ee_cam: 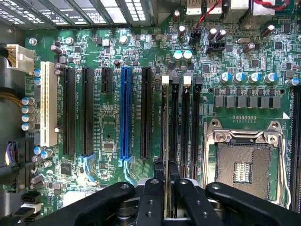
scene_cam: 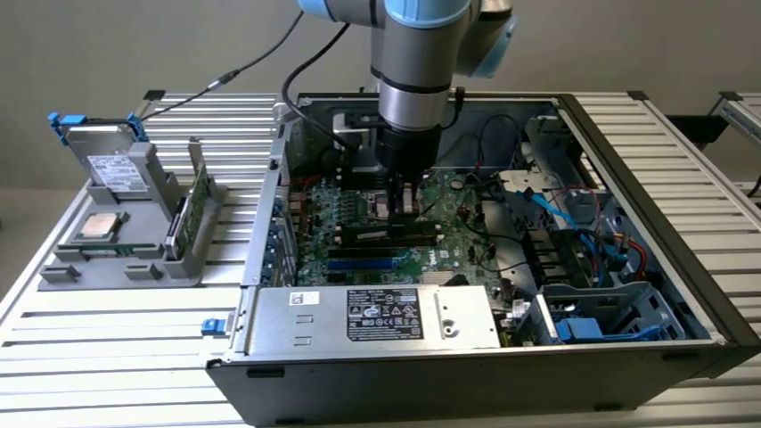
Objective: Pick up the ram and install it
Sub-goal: 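Insert the ram into the slot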
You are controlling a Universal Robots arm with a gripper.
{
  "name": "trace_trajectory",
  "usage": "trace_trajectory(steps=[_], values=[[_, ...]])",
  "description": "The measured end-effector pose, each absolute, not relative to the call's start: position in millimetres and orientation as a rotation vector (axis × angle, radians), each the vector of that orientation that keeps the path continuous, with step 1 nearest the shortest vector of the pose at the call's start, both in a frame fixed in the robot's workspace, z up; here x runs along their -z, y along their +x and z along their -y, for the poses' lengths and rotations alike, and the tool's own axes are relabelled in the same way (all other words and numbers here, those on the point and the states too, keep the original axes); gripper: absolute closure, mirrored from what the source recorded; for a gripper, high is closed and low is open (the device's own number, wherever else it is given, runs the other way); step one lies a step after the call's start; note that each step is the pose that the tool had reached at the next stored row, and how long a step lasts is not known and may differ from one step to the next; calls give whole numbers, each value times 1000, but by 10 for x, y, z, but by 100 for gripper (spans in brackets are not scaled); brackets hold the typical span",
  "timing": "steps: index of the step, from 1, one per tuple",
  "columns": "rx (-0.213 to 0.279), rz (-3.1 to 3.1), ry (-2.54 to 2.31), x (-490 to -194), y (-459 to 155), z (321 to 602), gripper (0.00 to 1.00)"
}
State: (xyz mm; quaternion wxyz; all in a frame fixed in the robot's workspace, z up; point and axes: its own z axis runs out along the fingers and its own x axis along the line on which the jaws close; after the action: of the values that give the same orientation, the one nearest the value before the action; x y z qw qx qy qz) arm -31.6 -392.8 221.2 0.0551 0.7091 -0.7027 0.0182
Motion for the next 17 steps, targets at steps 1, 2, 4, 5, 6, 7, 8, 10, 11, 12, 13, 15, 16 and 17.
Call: trace_trajectory(steps=[1, 2, 4, 5, 6, 7, 8, 10, 11, 12, 13, 15, 16, 17], values=[[-53, 2133, 2152, -2217, -314, 3928, 86], [-52, 2132, 2152, -2220, -311, 3928, 86], [-50, 2131, 2151, -2223, -307, 3929, 86], [-49, 2130, 2151, -2224, -304, 3929, 86], [-48, 2130, 2150, -2225, -301, 3929, 86], [-47, 2129, 2149, -2226, -296, 3929, 86], [-46, 2129, 2149, -2226, -290, 3929, 86], [-45, 2128, 2149, -2226, -278, 3929, 86], [-45, 2128, 2149, -2226, -274, 3929, 86], [-45, 2128, 2148, -2226, -271, 3929, 86], [-44, 2128, 2148, -2226, -268, 3929, 86], [-43, 2127, 2147, -2226, -265, 3928, 86], [-41, 2125, 2146, -2226, -263, 3928, 86], [-37, 2123, 2144, -2227, -262, 3928, 86]])
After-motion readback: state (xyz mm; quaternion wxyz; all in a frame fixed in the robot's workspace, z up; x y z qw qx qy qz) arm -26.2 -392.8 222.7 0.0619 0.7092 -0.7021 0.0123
